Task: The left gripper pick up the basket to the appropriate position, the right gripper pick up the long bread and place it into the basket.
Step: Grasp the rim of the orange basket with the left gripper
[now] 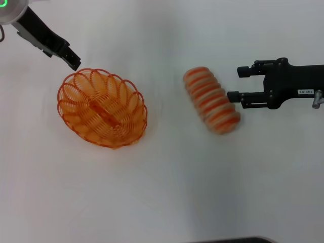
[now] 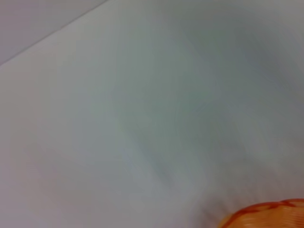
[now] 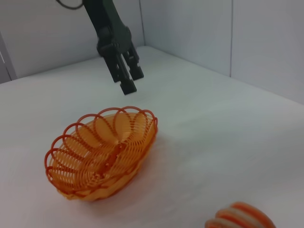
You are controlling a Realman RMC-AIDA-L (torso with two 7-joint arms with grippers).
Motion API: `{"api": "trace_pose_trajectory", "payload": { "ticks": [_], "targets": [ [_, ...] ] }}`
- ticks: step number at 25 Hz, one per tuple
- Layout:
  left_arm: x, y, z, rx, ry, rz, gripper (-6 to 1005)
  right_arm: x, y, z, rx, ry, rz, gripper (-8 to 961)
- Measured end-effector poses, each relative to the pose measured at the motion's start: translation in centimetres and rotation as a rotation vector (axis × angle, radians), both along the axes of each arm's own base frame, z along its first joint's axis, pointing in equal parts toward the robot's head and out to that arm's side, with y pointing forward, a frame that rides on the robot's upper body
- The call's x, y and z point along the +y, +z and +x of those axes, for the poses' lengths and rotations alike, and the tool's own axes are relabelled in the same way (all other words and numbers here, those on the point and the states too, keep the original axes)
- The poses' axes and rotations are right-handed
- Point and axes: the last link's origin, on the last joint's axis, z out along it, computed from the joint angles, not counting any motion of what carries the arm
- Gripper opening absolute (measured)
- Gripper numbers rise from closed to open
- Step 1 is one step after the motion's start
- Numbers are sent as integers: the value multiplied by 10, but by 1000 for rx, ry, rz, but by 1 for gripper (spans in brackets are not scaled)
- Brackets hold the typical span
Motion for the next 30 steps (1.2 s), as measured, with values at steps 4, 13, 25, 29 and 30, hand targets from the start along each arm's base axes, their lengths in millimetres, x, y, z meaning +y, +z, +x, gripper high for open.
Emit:
{"api": "trace_pose_trajectory", "payload": {
  "ticks": [4, 13, 25, 29, 30],
  "targets": [
    [0, -7, -8, -1, 14, 3, 729, 2, 0, -1, -4, 3, 3, 749],
    [-3, -22, -23, 9, 34, -10, 728, 3, -3, -1, -8, 8, 9, 749],
    [-6, -36, -33, 30, 28, -19, 719, 5, -8, -1, -10, 2, 2, 748],
    [-7, -40, -33, 35, 23, -29, 718, 6, -8, -1, -14, 2, 3, 748],
    [-7, -40, -33, 35, 23, -30, 718, 7, -8, -1, -15, 2, 3, 748]
  ]
}}
